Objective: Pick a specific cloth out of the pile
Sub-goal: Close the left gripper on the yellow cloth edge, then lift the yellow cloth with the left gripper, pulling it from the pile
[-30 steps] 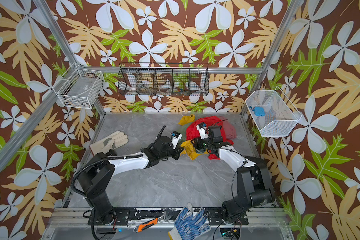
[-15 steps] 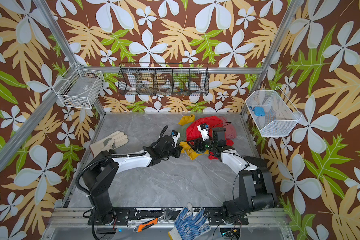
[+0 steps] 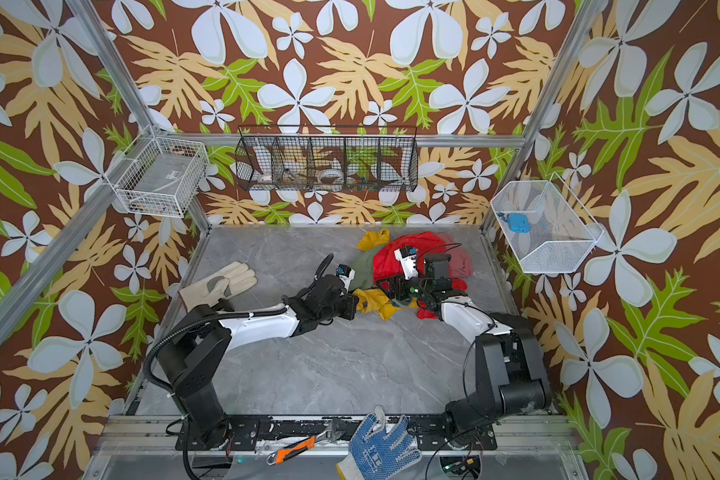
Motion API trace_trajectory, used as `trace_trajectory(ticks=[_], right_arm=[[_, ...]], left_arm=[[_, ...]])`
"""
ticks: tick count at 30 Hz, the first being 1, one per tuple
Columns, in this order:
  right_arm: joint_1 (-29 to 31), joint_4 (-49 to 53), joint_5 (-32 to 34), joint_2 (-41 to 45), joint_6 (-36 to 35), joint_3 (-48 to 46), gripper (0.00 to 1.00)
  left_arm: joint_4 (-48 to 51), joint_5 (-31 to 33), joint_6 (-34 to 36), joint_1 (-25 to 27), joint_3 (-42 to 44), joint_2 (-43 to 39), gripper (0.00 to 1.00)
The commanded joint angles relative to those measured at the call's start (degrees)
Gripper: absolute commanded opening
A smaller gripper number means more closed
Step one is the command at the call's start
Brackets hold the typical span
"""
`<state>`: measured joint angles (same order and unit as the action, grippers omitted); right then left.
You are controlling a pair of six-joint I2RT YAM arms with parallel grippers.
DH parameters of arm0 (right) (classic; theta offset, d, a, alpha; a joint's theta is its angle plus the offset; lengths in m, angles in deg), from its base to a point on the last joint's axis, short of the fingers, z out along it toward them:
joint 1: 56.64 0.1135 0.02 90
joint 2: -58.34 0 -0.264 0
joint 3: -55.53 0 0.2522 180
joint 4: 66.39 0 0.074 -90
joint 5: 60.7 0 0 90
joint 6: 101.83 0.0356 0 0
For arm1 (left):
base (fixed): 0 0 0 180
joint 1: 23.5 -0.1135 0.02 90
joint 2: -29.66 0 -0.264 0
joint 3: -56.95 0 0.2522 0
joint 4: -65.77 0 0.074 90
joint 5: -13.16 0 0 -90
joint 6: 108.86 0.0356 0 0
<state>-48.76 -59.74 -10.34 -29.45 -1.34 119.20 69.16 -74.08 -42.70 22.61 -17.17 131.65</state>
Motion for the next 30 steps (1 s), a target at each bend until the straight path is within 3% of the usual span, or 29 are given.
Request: trace_trajectory(ticks=[1,5,9,14,17,24,30], right_arm=[[0.05,1.66,5.08,-1.73,0.59,1.30,0.64],[-0.05,2.20,8.73,-4.32,0.33,2.29,0.56],[-0.10,-1.01,13.56,-5.42,2.52,1.38,0.55],[-0.16,-5.12,15.60,-5.11,5.62,0.71,0.72],[-0.25,-3.15,17.75,-6.08,4.45,1.69,0.74],[-3.17,-5.14,17.40,-8.01,7.78,1.68,0.69],[-4.94,-4.29,17.54,-8.67,6.58,1.95,0.62]], left_arm=[[-0.36,2.06,0.74,0.56,0.06,-1.58,0.00],[-0.42,1.67,1.77,0.83,-0.74,-2.86,0.00],[-0.53,1.25,1.27,1.50,-0.54,-4.35,0.00],[0.02,3.33,-0.83,1.88,1.23,-8.36,0.00],[2.80,4.07,-0.59,1.88,-0.87,-10.34,0.00],[8.06,5.03,0.19,1.88,-5.66,-12.97,0.00],[13.04,7.97,1.96,1.88,-10.91,-14.52,0.00]])
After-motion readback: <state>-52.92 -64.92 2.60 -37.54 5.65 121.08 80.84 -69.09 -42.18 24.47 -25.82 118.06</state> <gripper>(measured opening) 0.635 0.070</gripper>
